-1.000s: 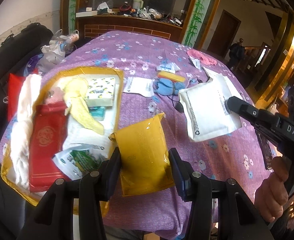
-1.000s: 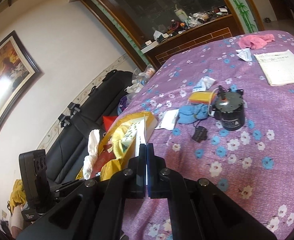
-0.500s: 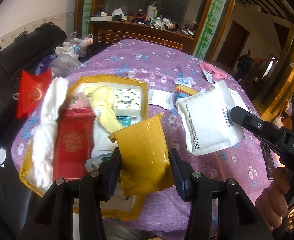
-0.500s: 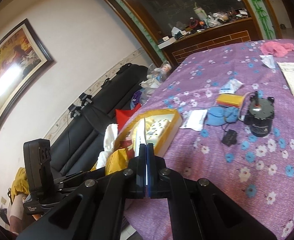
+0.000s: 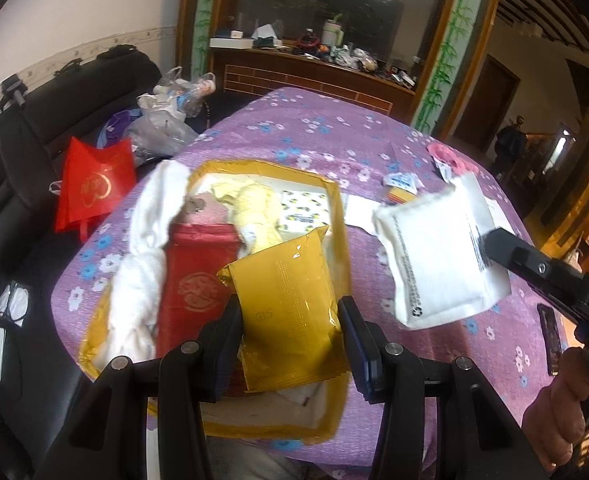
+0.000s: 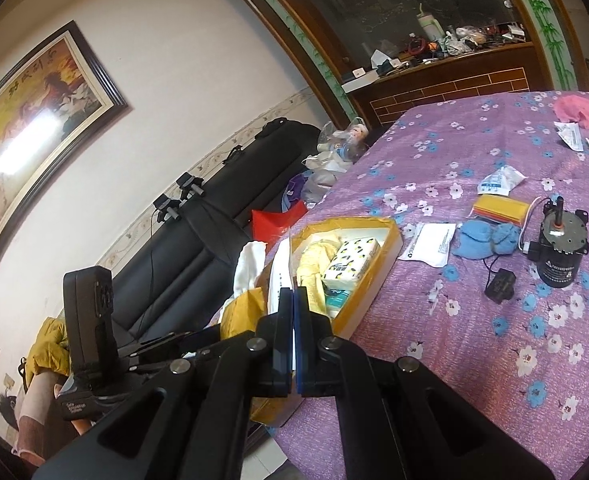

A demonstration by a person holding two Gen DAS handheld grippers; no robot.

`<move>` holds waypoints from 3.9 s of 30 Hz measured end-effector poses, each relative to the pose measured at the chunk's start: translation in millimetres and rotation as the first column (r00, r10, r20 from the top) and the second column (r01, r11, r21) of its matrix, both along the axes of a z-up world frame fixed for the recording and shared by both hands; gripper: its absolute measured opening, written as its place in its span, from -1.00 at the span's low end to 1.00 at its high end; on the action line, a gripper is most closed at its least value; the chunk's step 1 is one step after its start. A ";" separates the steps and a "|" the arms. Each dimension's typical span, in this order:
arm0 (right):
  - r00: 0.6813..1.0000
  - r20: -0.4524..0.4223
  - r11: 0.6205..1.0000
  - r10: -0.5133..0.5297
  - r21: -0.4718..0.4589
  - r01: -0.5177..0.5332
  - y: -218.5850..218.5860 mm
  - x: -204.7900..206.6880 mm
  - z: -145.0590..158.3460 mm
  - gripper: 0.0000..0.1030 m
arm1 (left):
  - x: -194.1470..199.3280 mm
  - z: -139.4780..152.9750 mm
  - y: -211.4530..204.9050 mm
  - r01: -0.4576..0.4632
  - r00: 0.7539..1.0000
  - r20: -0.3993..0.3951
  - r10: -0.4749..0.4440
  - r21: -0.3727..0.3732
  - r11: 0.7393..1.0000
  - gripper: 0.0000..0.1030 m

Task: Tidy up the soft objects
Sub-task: 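Carry the yellow packet and white packet over the foam tray, then lower both packets into the tray and open both tools, then withdraw both tools from the tray toward the blue knitted toy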

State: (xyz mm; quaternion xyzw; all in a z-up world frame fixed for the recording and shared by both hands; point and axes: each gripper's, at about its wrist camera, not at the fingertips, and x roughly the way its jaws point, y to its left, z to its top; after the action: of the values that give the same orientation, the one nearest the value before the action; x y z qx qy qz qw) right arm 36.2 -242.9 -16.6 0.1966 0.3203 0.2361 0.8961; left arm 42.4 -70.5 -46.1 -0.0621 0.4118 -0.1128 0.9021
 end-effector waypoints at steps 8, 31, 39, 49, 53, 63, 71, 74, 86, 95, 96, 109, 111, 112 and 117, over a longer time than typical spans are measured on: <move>0.998 -0.010 0.998 0.057 0.024 -0.057 23.9 19.6 -0.7 -0.99 | 8.5 -4.0 24.1 -0.056 0.998 0.003 0.056 0.024 0.998 -0.02; 0.974 -0.213 0.997 0.079 0.030 -0.075 55.5 60.5 -79.4 -0.41 | 25.8 -40.9 35.4 -0.142 0.988 -0.053 0.143 0.016 0.990 0.67; 0.991 -0.124 0.996 0.044 0.086 -0.033 16.3 34.4 -53.2 0.32 | 5.6 -9.1 20.4 -0.156 0.986 0.063 0.152 0.055 0.986 0.74; 0.976 -0.196 0.985 -0.097 0.124 0.123 -67.7 21.5 -76.4 0.44 | -6.5 13.6 -33.6 -0.018 0.997 0.074 0.016 0.024 1.000 0.74; 0.967 -0.214 0.978 -0.140 0.121 0.169 -94.1 17.2 -82.7 0.44 | -6.0 11.9 -67.9 0.057 0.997 0.059 -0.058 0.027 0.998 0.74; 0.946 -0.232 0.966 -0.228 0.072 0.250 -132.8 25.2 -92.6 0.43 | 12.3 -9.2 -123.7 0.122 0.992 -0.030 -0.120 0.081 0.989 0.73; 0.917 -0.302 0.957 -0.261 0.044 0.287 -136.4 33.5 -111.0 0.43 | 29.4 -20.6 -133.9 0.116 0.991 -0.076 -0.110 0.087 0.989 0.73; 0.910 -0.326 0.956 -0.257 0.053 0.289 -138.4 35.4 -116.0 0.43 | 34.6 -22.2 -138.5 0.115 0.991 -0.083 -0.107 0.092 0.989 0.73; 0.911 -0.325 0.956 -0.254 0.056 0.287 -137.9 35.3 -117.0 0.46 | 48.2 -25.6 -148.9 0.116 0.990 -0.093 -0.106 0.103 0.988 0.73; 0.911 -0.324 0.957 -0.254 0.053 0.286 -137.5 35.5 -116.5 0.46 | 50.7 -31.1 -148.4 0.117 0.989 -0.107 -0.106 0.104 0.988 0.73; 0.911 -0.323 0.957 -0.255 0.049 0.285 -137.4 35.5 -116.4 0.46 | 50.9 -31.2 -147.8 0.117 0.988 -0.108 -0.106 0.102 0.988 0.73; 0.909 -0.317 0.950 -0.269 0.071 0.306 -141.2 32.1 -114.7 0.46 | 53.4 -33.0 -145.1 0.113 0.989 -0.112 -0.101 0.103 0.988 0.73; 0.908 -0.310 0.946 -0.282 0.070 0.318 -143.3 30.4 -113.4 0.46 | 54.9 -34.1 -145.8 0.113 0.988 -0.116 -0.100 0.106 0.988 0.73; 0.907 -0.306 0.943 -0.290 0.070 0.325 -144.8 29.4 -112.7 0.46 | 56.0 -35.1 -146.3 0.113 0.988 -0.120 -0.100 0.108 0.988 0.73; 0.897 -0.285 0.920 -0.338 0.101 0.379 -159.7 23.1 -109.5 0.46 | 66.3 -37.8 -152.0 0.123 0.985 -0.134 -0.106 0.126 0.984 0.73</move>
State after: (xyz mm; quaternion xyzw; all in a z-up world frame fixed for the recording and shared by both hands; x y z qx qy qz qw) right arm 59.4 -402.6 -126.1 0.3503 0.3746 0.0624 0.8562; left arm 108.8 -222.4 -83.8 0.0153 0.4776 -0.1327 0.8684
